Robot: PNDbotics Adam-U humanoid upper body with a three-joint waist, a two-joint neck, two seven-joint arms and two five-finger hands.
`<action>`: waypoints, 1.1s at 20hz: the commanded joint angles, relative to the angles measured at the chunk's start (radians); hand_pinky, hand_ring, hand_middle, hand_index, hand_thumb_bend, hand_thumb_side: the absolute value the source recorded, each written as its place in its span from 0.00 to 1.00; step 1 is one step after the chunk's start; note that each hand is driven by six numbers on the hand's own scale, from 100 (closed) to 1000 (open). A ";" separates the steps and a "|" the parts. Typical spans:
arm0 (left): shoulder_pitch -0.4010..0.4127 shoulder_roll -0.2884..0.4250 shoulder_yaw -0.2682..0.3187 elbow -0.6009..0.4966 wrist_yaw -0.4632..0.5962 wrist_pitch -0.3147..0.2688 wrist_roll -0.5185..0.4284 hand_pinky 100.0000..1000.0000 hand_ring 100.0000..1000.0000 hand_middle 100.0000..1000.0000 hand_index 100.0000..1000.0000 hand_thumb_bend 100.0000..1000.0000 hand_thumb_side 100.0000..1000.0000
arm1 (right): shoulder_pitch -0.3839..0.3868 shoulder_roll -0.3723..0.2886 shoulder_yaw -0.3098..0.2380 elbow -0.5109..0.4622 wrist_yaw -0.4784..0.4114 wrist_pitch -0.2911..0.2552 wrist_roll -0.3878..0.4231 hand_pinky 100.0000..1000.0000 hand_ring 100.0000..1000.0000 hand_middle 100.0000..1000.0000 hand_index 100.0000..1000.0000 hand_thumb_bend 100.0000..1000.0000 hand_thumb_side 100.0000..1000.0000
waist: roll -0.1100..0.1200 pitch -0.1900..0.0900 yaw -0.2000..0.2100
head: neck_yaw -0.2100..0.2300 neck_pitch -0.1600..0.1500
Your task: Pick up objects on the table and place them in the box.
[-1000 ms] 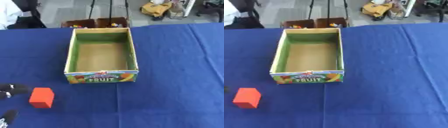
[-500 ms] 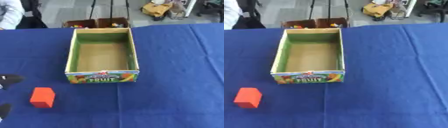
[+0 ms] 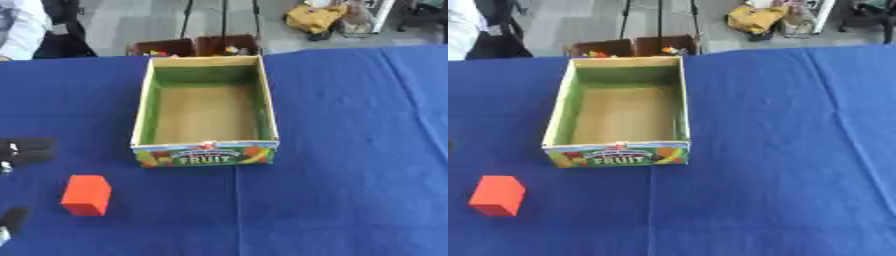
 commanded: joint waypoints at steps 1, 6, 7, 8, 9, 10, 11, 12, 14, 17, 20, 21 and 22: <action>-0.028 0.043 -0.028 -0.015 -0.032 -0.061 -0.150 0.79 0.97 1.00 1.00 0.00 0.65 | -0.004 -0.019 -0.001 -0.019 -0.009 -0.002 0.007 0.62 0.70 0.46 0.69 0.28 1.00 | 0.013 -0.029 -0.004 | 0.005 -0.009; -0.081 0.060 -0.059 0.002 -0.059 0.004 -0.203 0.79 0.95 1.00 1.00 0.00 0.93 | 0.000 -0.018 0.001 -0.019 -0.011 -0.002 0.013 0.62 0.70 0.45 0.69 0.28 1.00 | 0.017 -0.034 -0.003 | 0.010 -0.004; -0.092 0.063 -0.067 0.010 -0.062 0.011 -0.209 0.79 0.95 1.00 1.00 0.00 0.94 | 0.000 -0.018 0.001 -0.019 -0.012 -0.001 0.015 0.62 0.70 0.45 0.69 0.28 1.00 | 0.018 -0.035 -0.002 | 0.011 -0.004; -0.104 0.066 -0.074 0.020 -0.066 0.015 -0.215 0.79 0.94 0.99 1.00 0.00 0.95 | 0.001 -0.018 0.002 -0.019 -0.013 -0.001 0.016 0.62 0.70 0.45 0.69 0.28 1.00 | 0.018 -0.037 -0.002 | 0.012 -0.003; -0.116 0.069 -0.081 0.030 -0.069 0.017 -0.219 0.78 0.93 0.97 1.00 0.00 0.97 | 0.001 -0.018 0.002 -0.019 -0.014 -0.002 0.017 0.62 0.70 0.45 0.69 0.28 1.00 | 0.018 -0.038 -0.002 | 0.013 -0.003; -0.127 0.071 -0.087 0.041 -0.074 0.018 -0.223 0.78 0.92 0.96 1.00 0.00 0.99 | 0.002 -0.018 0.003 -0.019 -0.014 -0.002 0.018 0.62 0.70 0.45 0.69 0.28 1.00 | 0.019 -0.038 -0.003 | 0.014 -0.003; -0.136 0.072 -0.092 0.053 -0.078 0.019 -0.224 0.77 0.92 0.95 1.00 0.00 1.00 | 0.002 -0.018 0.003 -0.019 -0.015 -0.002 0.019 0.62 0.70 0.45 0.69 0.28 1.00 | 0.019 -0.039 -0.003 | 0.015 -0.003; -0.144 0.073 -0.096 0.065 -0.081 0.021 -0.226 0.76 0.91 0.93 1.00 0.00 1.00 | 0.003 -0.018 0.002 -0.019 -0.016 -0.002 0.020 0.62 0.70 0.45 0.69 0.29 1.00 | 0.019 -0.039 -0.004 | 0.017 -0.003; -0.157 0.075 -0.107 0.099 -0.089 0.024 -0.227 0.75 0.90 0.92 1.00 0.00 1.00 | 0.004 -0.018 0.002 -0.019 -0.016 -0.002 0.021 0.62 0.70 0.45 0.68 0.29 1.00 | 0.020 -0.040 -0.006 | 0.018 -0.004; -0.169 0.081 -0.134 0.163 -0.097 0.017 -0.227 0.74 0.90 0.93 1.00 0.00 1.00 | 0.006 -0.018 0.002 -0.019 -0.017 -0.001 0.025 0.63 0.71 0.45 0.68 0.29 1.00 | 0.023 -0.042 -0.007 | 0.022 -0.002; -0.179 0.083 -0.152 0.209 -0.097 -0.002 -0.227 0.75 0.90 0.93 1.00 0.00 1.00 | 0.008 -0.017 0.002 -0.019 -0.018 0.000 0.029 0.63 0.71 0.45 0.68 0.29 1.00 | 0.025 -0.043 -0.006 | 0.022 -0.001; -0.181 0.084 -0.157 0.218 -0.097 -0.009 -0.227 0.76 0.91 0.94 1.00 0.00 1.00 | 0.008 -0.017 0.002 -0.019 -0.019 0.001 0.029 0.63 0.71 0.45 0.68 0.29 1.00 | 0.025 -0.043 -0.006 | 0.023 -0.001; -0.183 0.084 -0.160 0.226 -0.097 -0.016 -0.227 0.76 0.91 0.95 1.00 0.00 1.00 | 0.009 -0.017 0.001 -0.019 -0.019 0.001 0.029 0.63 0.71 0.45 0.68 0.29 1.00 | 0.025 -0.044 -0.006 | 0.024 -0.001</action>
